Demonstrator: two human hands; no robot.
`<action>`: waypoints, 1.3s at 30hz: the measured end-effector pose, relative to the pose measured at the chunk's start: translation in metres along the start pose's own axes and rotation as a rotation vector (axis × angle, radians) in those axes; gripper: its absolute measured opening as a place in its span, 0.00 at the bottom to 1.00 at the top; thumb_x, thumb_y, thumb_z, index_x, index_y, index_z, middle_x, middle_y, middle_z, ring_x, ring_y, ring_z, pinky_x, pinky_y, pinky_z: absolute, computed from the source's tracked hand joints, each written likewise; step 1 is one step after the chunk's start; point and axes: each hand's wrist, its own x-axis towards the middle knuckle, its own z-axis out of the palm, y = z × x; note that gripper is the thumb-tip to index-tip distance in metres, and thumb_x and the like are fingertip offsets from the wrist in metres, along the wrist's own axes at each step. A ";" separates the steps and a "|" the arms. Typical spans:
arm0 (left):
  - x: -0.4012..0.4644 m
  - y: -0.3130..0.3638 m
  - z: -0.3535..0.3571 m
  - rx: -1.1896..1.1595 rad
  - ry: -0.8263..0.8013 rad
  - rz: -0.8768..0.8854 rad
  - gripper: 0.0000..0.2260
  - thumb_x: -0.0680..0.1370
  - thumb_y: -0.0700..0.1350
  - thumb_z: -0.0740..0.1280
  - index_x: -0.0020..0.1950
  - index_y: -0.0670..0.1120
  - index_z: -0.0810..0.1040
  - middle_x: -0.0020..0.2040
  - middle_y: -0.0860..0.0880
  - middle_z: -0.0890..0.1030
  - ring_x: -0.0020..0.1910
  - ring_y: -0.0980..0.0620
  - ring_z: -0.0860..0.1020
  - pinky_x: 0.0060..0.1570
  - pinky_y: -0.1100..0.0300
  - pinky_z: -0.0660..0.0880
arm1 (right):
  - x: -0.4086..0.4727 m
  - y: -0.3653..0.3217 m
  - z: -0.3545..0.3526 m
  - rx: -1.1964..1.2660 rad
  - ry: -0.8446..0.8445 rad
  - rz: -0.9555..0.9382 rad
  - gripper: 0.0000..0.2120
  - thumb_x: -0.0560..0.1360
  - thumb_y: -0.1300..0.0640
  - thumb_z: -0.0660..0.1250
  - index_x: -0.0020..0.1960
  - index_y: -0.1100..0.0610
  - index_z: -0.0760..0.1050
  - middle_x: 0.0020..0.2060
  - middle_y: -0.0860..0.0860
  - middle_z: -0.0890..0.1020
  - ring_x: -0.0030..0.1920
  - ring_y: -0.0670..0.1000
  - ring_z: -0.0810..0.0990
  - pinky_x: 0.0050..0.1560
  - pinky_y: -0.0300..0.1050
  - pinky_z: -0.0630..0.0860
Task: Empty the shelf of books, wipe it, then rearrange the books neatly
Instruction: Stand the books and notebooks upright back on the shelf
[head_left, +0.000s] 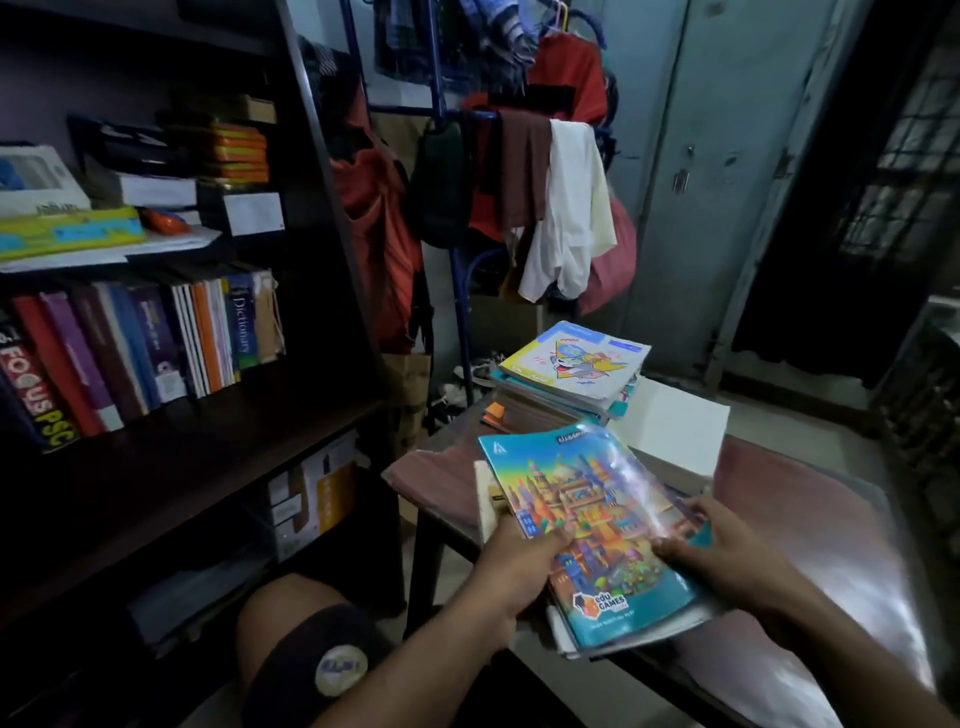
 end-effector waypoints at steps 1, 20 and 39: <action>0.000 -0.002 0.002 0.001 0.004 -0.004 0.10 0.80 0.44 0.71 0.61 0.48 0.79 0.51 0.52 0.87 0.48 0.52 0.86 0.49 0.56 0.83 | 0.002 0.001 -0.002 -0.029 0.021 -0.009 0.13 0.74 0.57 0.76 0.55 0.55 0.75 0.47 0.55 0.85 0.40 0.52 0.86 0.38 0.45 0.79; -0.042 0.056 -0.077 -0.237 0.205 0.282 0.15 0.80 0.37 0.68 0.65 0.49 0.74 0.56 0.46 0.86 0.52 0.43 0.85 0.53 0.44 0.82 | 0.003 -0.077 0.060 0.037 -0.244 -0.252 0.17 0.76 0.48 0.71 0.60 0.49 0.69 0.52 0.41 0.81 0.44 0.37 0.83 0.37 0.33 0.78; -0.196 0.034 -0.426 -0.217 1.272 0.309 0.25 0.80 0.33 0.65 0.72 0.51 0.61 0.56 0.45 0.79 0.47 0.46 0.84 0.35 0.56 0.81 | -0.007 -0.250 0.520 -0.299 -0.854 -0.784 0.18 0.76 0.50 0.72 0.63 0.54 0.73 0.57 0.52 0.82 0.55 0.51 0.81 0.58 0.50 0.78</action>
